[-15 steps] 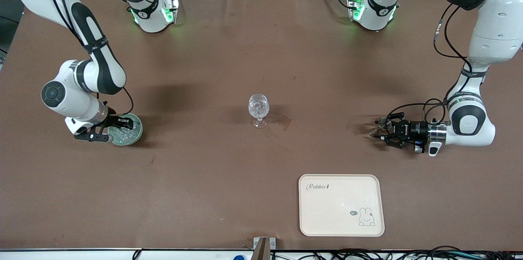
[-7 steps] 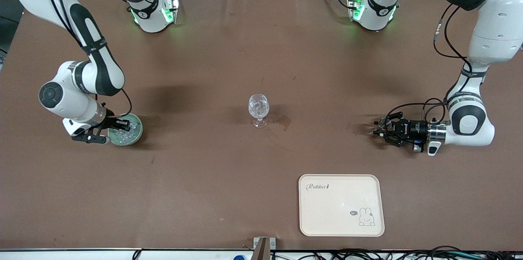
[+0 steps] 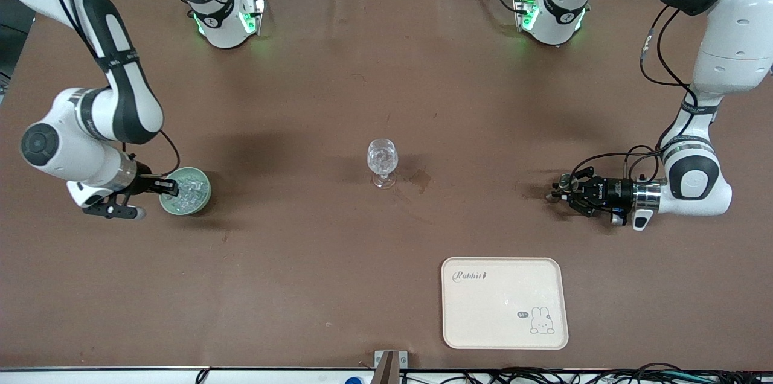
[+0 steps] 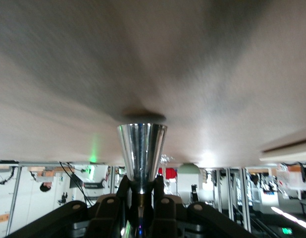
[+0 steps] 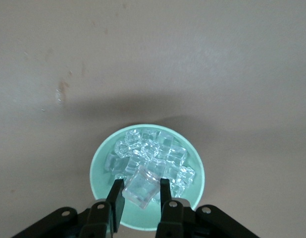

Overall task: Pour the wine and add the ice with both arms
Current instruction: 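Lift the jigger over the glass while the right gripper lifts the ice cube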

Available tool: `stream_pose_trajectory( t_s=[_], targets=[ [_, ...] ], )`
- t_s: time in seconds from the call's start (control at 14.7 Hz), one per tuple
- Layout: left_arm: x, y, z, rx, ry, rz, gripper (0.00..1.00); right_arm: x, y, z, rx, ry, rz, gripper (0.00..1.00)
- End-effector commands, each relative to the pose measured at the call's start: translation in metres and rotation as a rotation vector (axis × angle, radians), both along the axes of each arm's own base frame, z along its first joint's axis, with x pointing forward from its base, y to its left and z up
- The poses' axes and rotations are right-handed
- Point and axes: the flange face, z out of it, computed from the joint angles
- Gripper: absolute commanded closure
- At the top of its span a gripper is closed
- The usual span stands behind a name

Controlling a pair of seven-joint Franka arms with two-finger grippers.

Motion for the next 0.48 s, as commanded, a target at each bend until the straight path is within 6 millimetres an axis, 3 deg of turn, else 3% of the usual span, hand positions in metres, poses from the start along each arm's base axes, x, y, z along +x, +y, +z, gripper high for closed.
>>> stream_pose_trajectory(
  t_s=[0.0, 0.27, 0.41],
  targets=[
    [0.01, -0.022, 0.022, -0.069, -0.021, 0.007, 0.99, 0.002, -0.005, 0.047, 0.001, -0.026, -0.008, 0.96],
    [0.021, -0.068, 0.05, -0.119, -0.067, -0.018, 0.99, 0.004, -0.006, 0.109, 0.002, -0.027, -0.001, 0.96],
    [0.028, -0.092, 0.076, -0.113, -0.116, -0.032, 0.99, 0.004, -0.006, 0.143, -0.003, -0.016, 0.005, 0.96]
  ],
)
